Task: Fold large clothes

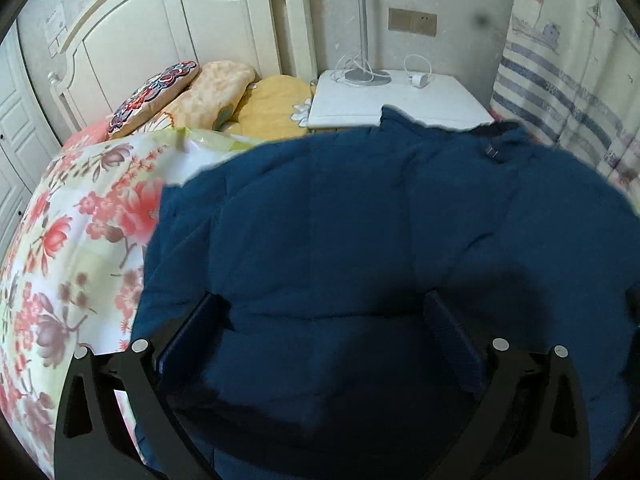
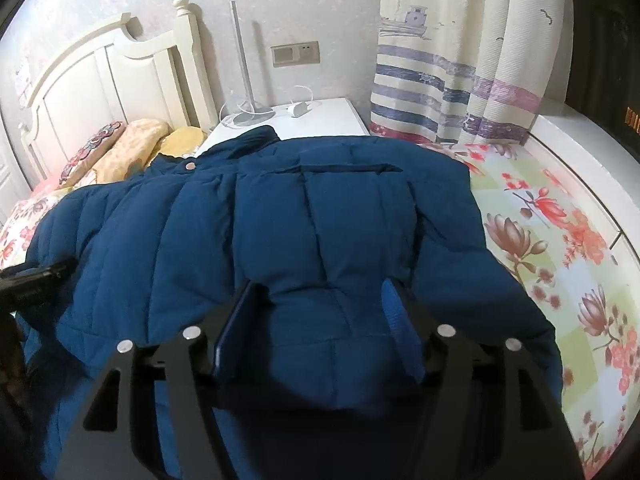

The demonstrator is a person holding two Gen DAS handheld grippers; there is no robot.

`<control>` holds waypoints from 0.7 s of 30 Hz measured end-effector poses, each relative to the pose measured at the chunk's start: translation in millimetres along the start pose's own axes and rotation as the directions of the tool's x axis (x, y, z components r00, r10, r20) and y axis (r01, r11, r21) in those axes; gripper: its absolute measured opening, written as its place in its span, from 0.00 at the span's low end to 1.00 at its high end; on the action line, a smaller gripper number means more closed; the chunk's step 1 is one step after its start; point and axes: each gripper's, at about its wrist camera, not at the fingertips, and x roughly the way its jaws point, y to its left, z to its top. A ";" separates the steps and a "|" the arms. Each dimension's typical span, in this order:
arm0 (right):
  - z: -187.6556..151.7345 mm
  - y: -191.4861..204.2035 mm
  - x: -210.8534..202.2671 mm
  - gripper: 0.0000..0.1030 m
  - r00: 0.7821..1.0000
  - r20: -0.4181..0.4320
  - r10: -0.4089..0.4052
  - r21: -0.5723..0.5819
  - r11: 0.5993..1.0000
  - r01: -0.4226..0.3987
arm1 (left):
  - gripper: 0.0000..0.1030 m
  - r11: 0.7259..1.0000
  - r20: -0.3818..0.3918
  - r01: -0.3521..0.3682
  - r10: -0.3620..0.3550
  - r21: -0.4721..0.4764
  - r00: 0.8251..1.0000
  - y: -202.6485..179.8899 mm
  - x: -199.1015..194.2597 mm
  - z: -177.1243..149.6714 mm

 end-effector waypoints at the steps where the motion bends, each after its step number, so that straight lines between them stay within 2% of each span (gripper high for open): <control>1: 0.0 0.6 0.0 0.65 1.000 0.000 -0.002 -0.003 1.000 0.002 | 0.95 1.000 0.030 0.019 -0.019 -0.004 0.999 -1.6 -8.1 5.4; 3: 0.0 0.7 -0.3 0.65 1.000 0.001 -0.003 -0.005 1.000 0.003 | 0.95 0.999 0.104 0.030 -0.031 0.015 0.994 -16.6 -27.2 21.6; 4: 0.1 0.9 -0.5 0.65 1.000 0.002 -0.003 -0.005 1.000 0.003 | 0.95 0.999 0.117 0.033 -0.038 0.043 0.992 -30.3 -28.4 30.9; 6: 0.2 0.2 -0.2 0.65 1.000 0.002 -0.001 -0.003 1.000 0.001 | 0.95 0.994 0.078 0.049 -0.057 0.097 0.995 -61.1 -12.9 45.1; 8: 0.2 0.5 -0.2 0.65 1.000 0.002 0.001 -0.002 1.000 -0.001 | 0.95 0.987 0.026 0.043 -0.048 0.153 0.999 -92.9 13.6 50.4; 9: 0.2 0.5 -0.3 0.65 1.000 0.002 0.002 -0.002 1.000 -0.002 | 0.95 0.983 0.003 0.034 -0.035 0.181 0.999 -106.3 25.9 49.5; 10: 0.2 0.2 -0.6 0.65 1.000 0.004 0.005 0.001 1.000 -0.005 | 0.96 0.977 -0.008 -0.006 0.008 0.211 1.000 -118.1 37.8 46.6; 12: 0.5 -0.7 -0.8 0.65 1.000 0.005 0.014 0.008 1.000 -0.014 | 0.96 0.968 0.041 -0.068 0.059 0.243 0.997 -129.8 41.9 39.2; 15: 0.6 0.2 -0.4 0.66 1.000 0.004 0.018 0.009 1.000 -0.018 | 0.95 0.976 0.022 -0.001 -0.004 0.216 1.000 -113.2 28.1 40.8; 16: 0.6 0.4 -0.6 0.66 1.000 0.005 0.019 0.008 1.000 -0.019 | 0.95 0.980 0.055 -0.003 -0.008 0.201 0.998 -100.7 15.9 41.7; 18: 0.6 -0.6 -0.9 0.66 1.000 0.006 0.021 0.010 1.000 -0.021 | 0.95 0.991 0.121 -0.043 0.027 0.130 0.992 -68.1 -3.3 42.6; 19: 0.5 -1.1 -1.0 0.67 1.000 0.006 0.021 0.010 1.000 -0.021 | 0.95 0.995 0.125 -0.050 0.039 0.083 0.991 -50.1 -5.9 43.2; 21: 0.4 0.2 -1.1 0.67 1.000 0.006 0.017 0.008 1.000 -0.018 | 0.95 0.997 0.078 -0.066 0.069 -0.037 0.995 -4.0 -0.9 37.5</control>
